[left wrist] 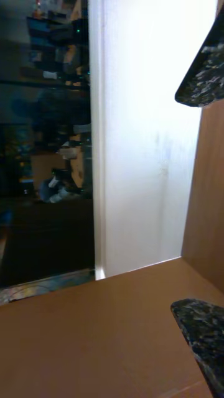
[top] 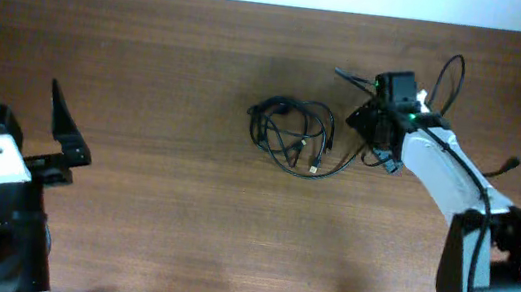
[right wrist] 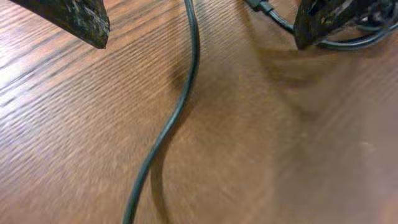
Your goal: Untangle cables
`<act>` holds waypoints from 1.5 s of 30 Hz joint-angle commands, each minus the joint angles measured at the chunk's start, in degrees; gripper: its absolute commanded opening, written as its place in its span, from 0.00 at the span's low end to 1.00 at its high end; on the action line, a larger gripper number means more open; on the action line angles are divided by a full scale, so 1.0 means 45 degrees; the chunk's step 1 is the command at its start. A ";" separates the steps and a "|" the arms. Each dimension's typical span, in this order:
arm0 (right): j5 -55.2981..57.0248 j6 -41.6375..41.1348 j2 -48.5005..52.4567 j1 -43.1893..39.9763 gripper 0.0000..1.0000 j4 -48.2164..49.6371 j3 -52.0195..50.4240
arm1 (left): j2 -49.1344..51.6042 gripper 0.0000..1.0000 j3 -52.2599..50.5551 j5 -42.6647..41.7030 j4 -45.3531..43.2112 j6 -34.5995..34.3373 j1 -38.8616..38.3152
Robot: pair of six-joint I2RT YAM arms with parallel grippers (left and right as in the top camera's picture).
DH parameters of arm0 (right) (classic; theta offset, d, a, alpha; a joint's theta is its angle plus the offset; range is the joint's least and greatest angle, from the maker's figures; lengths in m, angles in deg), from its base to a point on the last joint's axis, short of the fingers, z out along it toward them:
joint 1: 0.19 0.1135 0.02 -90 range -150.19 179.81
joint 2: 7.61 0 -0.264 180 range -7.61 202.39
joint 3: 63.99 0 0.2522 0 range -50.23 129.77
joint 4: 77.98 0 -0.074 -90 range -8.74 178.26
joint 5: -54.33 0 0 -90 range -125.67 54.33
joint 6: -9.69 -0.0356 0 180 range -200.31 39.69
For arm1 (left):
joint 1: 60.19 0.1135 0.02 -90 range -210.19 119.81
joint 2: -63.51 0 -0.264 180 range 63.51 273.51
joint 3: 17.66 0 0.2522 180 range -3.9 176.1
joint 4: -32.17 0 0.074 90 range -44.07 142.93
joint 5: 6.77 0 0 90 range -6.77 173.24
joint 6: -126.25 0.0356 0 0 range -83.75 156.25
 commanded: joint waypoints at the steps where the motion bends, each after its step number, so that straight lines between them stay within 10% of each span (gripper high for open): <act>1: -0.0369 -0.1894 0.0141 0.0068 0.93 0.0005 -0.0044 | -0.0078 0.99 -0.0049 -0.0102 0.0350 -0.0165 0.0073; 12: -0.0767 -0.2501 0.1593 0.0068 0.92 -0.0185 -0.0117 | -0.0078 0.99 -0.0049 -0.0107 0.0826 -0.0782 0.0073; 14: -0.0772 -0.2501 0.1593 0.0044 0.07 -0.0141 -0.0117 | -0.0078 0.99 -0.0049 -0.0102 0.1025 -0.0782 0.0073; 15: -0.0777 -0.2501 0.1593 0.0044 0.04 -0.0141 -0.0117 | -0.0078 0.99 -0.0049 -0.0102 0.1025 -0.0782 0.0073; 22: -0.0495 0.2516 -0.1093 -0.0544 0.04 0.0165 0.2657 | -0.0078 0.99 -0.0049 -0.0102 0.1039 -0.0782 0.0073; 29: -0.2205 0.7014 -0.4770 -0.0277 0.04 -0.6455 1.2444 | -0.0073 0.99 -0.0063 -0.0092 0.1496 -0.0777 0.0078; 32: -0.1991 0.7325 -0.4624 -0.1685 0.04 -0.6343 1.3138 | -0.0063 0.99 -0.0063 -0.0097 0.1627 -0.0777 0.0078; 35: -0.6475 0.7339 -0.4197 -0.2404 0.04 -0.6339 1.3138 | -0.0053 0.99 -0.0063 -0.0049 0.1904 -0.0777 0.0078; 45: -0.5804 0.7286 -0.3245 0.5867 0.04 -0.4439 1.3138 | -0.0049 0.99 -0.0063 -0.0053 0.2574 -0.0782 0.0073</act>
